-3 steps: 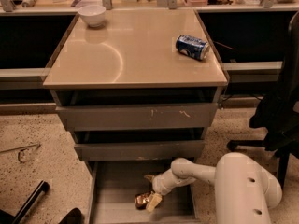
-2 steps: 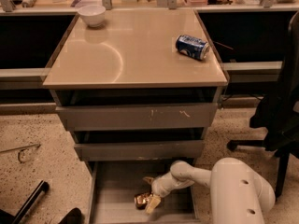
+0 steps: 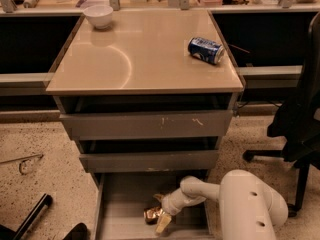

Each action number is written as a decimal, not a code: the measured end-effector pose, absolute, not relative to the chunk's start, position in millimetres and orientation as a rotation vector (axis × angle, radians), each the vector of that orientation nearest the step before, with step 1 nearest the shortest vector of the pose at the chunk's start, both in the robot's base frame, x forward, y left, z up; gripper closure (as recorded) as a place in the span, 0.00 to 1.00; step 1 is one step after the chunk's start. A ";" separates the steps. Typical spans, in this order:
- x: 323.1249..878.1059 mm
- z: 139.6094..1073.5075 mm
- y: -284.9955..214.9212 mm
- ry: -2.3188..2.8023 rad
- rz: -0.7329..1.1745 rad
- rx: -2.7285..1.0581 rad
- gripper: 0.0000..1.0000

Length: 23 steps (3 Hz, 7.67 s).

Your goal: Pick orange can from bottom drawer and place on counter

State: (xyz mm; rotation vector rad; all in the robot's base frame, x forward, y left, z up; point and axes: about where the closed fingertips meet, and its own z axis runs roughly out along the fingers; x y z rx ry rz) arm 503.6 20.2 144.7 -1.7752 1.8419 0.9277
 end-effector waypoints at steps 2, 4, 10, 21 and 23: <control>503.3 144.3 20.3 1.843 0.928 -1.774 0.42; 504.5 161.0 22.1 1.822 0.935 -1.764 0.88; 519.1 459.8 80.2 1.540 0.638 -1.897 1.00; 642.7 905.3 76.8 1.322 -0.109 -1.769 1.00; 707.0 841.1 62.1 1.421 0.048 -1.691 1.00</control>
Offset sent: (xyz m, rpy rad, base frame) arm -0.0003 0.0001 -0.0003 -0.0005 0.0006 -0.0010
